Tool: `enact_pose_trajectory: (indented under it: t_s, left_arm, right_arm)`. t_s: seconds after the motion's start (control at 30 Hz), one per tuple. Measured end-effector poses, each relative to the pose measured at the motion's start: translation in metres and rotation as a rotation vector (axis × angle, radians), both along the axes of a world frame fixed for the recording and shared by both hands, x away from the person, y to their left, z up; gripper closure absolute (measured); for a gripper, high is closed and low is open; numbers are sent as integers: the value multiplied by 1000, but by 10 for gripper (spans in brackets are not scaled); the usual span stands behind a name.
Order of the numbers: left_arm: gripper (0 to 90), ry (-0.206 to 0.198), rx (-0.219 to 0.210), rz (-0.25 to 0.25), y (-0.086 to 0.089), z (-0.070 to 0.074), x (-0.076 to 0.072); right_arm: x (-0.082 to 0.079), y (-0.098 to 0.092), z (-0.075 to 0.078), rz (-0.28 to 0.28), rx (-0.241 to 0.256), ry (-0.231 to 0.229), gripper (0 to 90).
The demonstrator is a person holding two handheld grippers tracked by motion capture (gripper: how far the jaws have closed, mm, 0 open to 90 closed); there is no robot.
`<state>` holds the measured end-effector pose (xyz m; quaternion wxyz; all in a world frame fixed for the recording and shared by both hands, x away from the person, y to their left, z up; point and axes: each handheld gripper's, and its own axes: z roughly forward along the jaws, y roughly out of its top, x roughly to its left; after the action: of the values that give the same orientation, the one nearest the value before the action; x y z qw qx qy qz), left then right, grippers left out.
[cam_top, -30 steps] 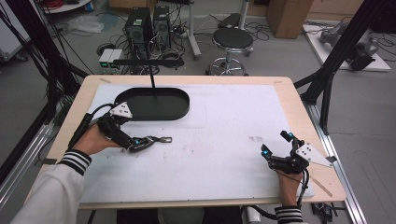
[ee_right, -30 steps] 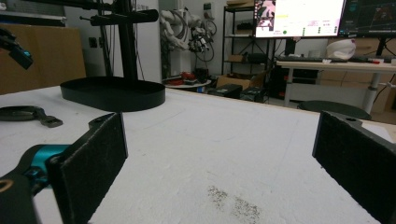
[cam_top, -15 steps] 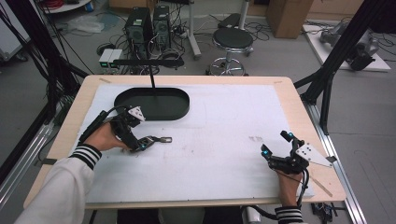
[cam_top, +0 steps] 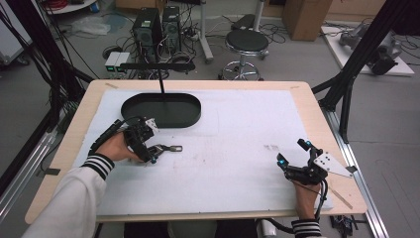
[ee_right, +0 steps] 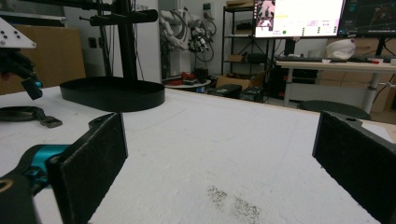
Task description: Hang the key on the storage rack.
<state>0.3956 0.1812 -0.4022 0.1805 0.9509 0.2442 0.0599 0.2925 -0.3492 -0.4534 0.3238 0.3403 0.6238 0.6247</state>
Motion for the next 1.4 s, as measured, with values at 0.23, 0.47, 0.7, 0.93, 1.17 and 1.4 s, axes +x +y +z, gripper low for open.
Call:
enact_pose_trajectory:
  t_s: [0.23,0.47,0.7,0.93,1.17,1.4]
  left_arm:
    - [159,17,35,-6,-2,-5,3]
    - [210,29,45,4,-2,-5,4]
    - [267,40,57,14,-2,-7,3]
    - [323,55,58,8,-3,-6,4]
    - [450,71,56,4,-2,-7,5]
    - [485,78,45,14,-2,-6,5]
  right_arm:
    - [1,-1,0,-2,-3,-8,21]
    - [1,-1,0,-2,-4,-9,22]
    - [0,-1,0,-1,2,0,22]
    - [0,-1,0,-2,7,3,21]
    - [0,-1,0,-2,10,5,22]
    - [0,-1,0,-3,10,5,21]
